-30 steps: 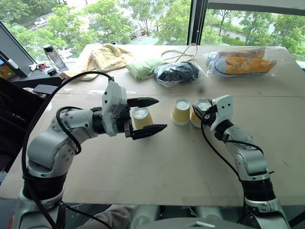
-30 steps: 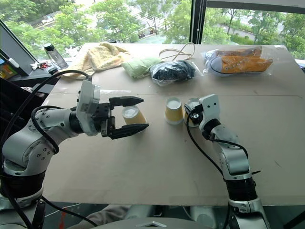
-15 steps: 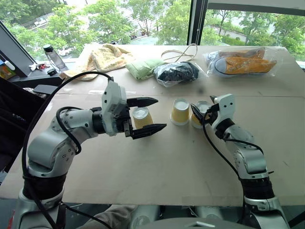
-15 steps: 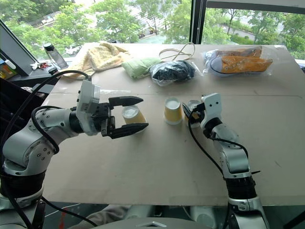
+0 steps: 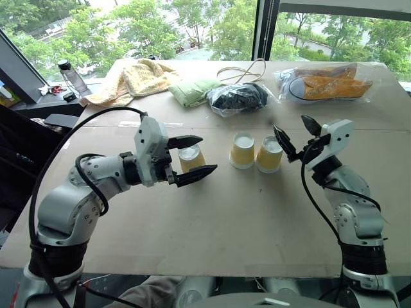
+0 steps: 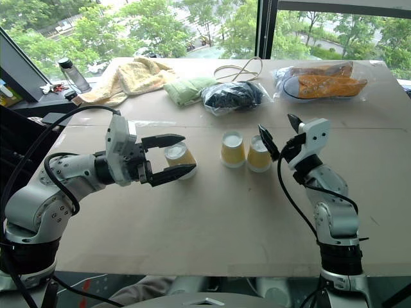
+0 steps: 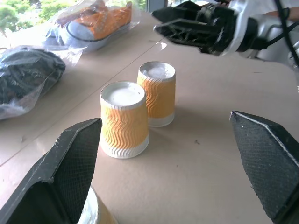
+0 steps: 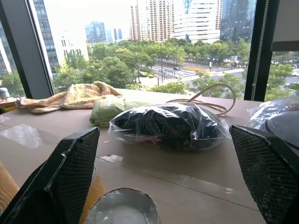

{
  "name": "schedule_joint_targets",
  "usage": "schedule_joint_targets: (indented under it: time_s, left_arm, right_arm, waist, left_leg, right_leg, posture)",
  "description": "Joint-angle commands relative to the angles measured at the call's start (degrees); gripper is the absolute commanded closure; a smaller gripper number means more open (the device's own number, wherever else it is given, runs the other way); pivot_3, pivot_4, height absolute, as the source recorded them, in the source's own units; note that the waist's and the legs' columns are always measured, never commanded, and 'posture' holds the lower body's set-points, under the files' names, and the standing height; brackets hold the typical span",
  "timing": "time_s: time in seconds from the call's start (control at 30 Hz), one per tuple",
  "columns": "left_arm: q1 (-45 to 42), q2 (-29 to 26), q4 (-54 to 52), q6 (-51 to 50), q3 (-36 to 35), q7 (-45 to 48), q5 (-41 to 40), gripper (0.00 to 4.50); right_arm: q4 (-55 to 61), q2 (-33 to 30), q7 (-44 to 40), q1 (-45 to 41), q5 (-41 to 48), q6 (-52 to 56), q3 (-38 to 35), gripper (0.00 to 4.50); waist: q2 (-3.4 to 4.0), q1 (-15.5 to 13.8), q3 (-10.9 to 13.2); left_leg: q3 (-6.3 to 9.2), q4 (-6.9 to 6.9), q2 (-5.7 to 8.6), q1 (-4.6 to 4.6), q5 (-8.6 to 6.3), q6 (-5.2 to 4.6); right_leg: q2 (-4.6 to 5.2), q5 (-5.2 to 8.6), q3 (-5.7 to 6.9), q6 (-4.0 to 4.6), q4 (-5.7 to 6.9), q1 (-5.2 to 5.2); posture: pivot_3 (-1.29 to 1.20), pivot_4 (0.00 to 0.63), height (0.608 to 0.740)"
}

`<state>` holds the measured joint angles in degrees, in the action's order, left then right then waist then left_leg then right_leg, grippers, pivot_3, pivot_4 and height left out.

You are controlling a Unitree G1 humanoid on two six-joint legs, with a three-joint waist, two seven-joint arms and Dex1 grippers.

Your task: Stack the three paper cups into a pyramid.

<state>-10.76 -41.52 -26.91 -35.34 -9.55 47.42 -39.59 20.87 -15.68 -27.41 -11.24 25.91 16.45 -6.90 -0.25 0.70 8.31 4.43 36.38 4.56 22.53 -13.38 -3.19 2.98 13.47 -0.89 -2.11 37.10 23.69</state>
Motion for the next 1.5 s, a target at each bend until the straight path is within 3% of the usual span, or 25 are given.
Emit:
schedule_joint_targets:
  time_s: [0.03,0.23,0.43,0.8,1.1,1.5]
  left_arm:
    - [2.7,2.9,-2.8,3.6,-2.9,-5.3,2.4,0.00]
    - [6.9,10.5,-1.3,10.7,-0.8,-14.3,11.3,0.00]
    - [6.4,15.8,7.0,19.1,3.6,-17.4,19.8,0.00]
    - [3.5,17.6,15.5,25.2,7.0,-13.3,21.9,0.00]
    - [5.7,19.7,13.9,30.7,5.5,-11.3,19.3,0.00]
    - [6.3,20.7,17.3,34.0,6.2,-13.9,23.1,0.00]
  right_arm:
    - [6.1,-2.7,-4.9,2.4,6.3,1.6,-1.3,0.09]
    - [11.0,-13.1,-21.2,11.6,16.0,0.9,-5.0,0.09]
    - [12.5,-16.9,-25.8,14.7,19.0,-0.1,-6.9,0.09]
    - [12.1,-19.7,-27.4,19.3,17.5,-2.0,-9.7,0.09]
    - [11.8,-20.0,-27.3,20.8,16.9,-3.3,-9.5,0.09]
    - [10.5,-19.8,-27.9,20.3,17.0,-3.8,-8.7,0.09]
  waist:
    - [0.01,-0.1,0.0]
    - [-0.02,-1.0,0.0]
    - [-0.05,-1.6,0.0]
    - [-0.10,-1.7,0.0]
    - [-0.10,-1.7,0.0]
    - [-0.11,-1.7,0.0]
  left_leg:
    - [0.00,0.00,0.00,0.00,0.00,0.00]
    - [0.02,0.01,0.00,0.03,-0.03,-0.05]
    - [0.00,0.03,-0.06,0.00,-0.03,-0.05]
    - [0.01,0.09,-0.06,0.08,-0.04,-0.05]
    - [0.01,0.09,-0.06,0.08,-0.04,-0.06]
    - [0.01,0.11,-0.06,0.08,-0.04,-0.06]
  right_leg:
    - [0.00,0.00,0.00,0.00,0.00,0.00]
    - [0.04,0.00,0.04,-0.01,-0.11,-0.07]
    - [0.02,0.01,0.07,-0.01,-0.18,-0.14]
    - [0.04,0.00,0.12,-0.02,-0.22,-0.14]
    - [0.04,0.00,0.12,-0.02,-0.22,-0.14]
    - [0.04,0.00,0.13,-0.02,-0.22,-0.14]
  posture:
    - [0.00,0.150,0.740]
    - [0.00,0.150,0.740]
    - [0.00,0.150,0.740]
    - [0.00,0.150,0.740]
    - [0.00,0.150,0.740]
    - [0.00,0.150,0.740]
